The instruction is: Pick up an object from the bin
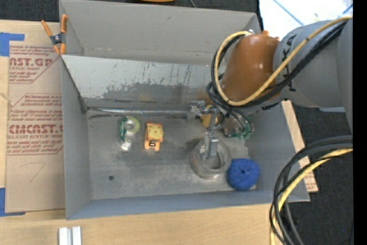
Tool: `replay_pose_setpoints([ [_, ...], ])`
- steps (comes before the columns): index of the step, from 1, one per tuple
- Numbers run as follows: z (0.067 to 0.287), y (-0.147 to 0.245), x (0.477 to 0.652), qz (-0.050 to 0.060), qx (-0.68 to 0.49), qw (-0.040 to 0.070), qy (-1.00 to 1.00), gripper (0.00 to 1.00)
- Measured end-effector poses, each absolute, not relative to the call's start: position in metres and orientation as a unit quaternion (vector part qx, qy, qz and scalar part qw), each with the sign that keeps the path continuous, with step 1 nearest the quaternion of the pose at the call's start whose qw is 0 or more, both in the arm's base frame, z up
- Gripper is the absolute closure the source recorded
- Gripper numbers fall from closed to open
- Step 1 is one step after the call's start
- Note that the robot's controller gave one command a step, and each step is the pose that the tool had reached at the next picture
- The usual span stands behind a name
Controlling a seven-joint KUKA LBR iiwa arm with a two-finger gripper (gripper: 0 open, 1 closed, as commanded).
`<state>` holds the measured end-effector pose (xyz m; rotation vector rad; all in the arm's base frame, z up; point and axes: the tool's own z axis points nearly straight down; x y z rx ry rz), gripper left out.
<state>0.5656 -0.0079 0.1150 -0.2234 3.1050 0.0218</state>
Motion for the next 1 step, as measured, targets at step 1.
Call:
replay_pose_setpoints([
  [1,0.1153,-0.0109,0.5661,0.006,-0.071,0.015,0.997,1.0],
])
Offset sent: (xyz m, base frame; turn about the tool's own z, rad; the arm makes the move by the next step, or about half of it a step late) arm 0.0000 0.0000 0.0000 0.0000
